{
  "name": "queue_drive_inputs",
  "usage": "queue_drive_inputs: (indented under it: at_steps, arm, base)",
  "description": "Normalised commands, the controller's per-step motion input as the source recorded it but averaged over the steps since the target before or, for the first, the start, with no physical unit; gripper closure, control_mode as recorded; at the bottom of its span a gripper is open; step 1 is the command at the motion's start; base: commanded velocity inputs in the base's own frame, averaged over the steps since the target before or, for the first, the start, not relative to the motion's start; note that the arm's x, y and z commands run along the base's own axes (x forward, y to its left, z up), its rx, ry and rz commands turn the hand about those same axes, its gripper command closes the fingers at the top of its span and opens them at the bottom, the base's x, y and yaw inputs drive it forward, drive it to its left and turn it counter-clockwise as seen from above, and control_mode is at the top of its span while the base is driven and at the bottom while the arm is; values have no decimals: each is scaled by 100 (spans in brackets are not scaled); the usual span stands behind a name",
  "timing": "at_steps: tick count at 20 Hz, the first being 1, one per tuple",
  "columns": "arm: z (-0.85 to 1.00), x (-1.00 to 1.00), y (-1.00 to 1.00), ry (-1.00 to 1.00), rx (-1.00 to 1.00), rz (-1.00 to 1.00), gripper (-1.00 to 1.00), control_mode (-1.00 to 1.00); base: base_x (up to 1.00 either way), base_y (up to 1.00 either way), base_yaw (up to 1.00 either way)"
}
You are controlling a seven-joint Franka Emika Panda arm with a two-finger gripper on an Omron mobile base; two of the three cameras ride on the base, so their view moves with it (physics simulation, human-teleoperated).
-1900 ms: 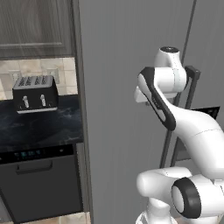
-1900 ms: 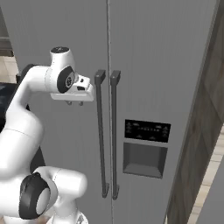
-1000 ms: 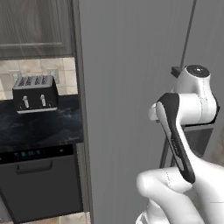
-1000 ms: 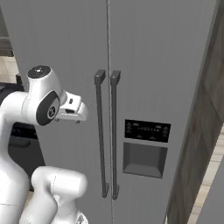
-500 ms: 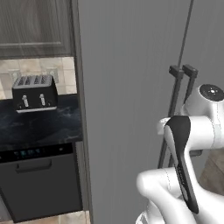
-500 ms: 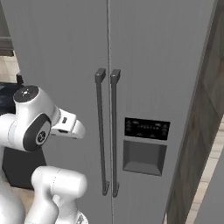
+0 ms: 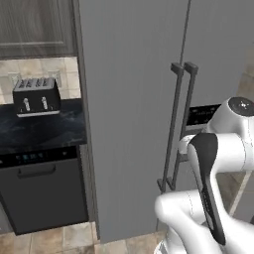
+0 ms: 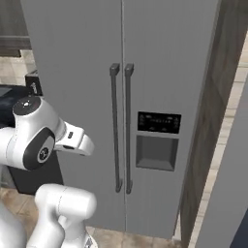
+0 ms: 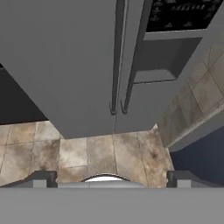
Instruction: Take the cupcake and cake from the fridge and place them on the empty tray on the dining counter.
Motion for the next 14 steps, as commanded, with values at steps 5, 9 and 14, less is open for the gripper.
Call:
queue_drive_inputs:
  at_steps: [5, 9, 14]
  arm:
    - [0, 0, 0, 0, 0, 0, -100, 100]
    - [0, 0, 0, 0, 0, 0, -100, 100]
    - [0, 0, 0, 0, 0, 0, -100, 100]
  base:
    - [-53, -35, -5]
    - [-52, -38, -4]
    - [-50, -35, -2]
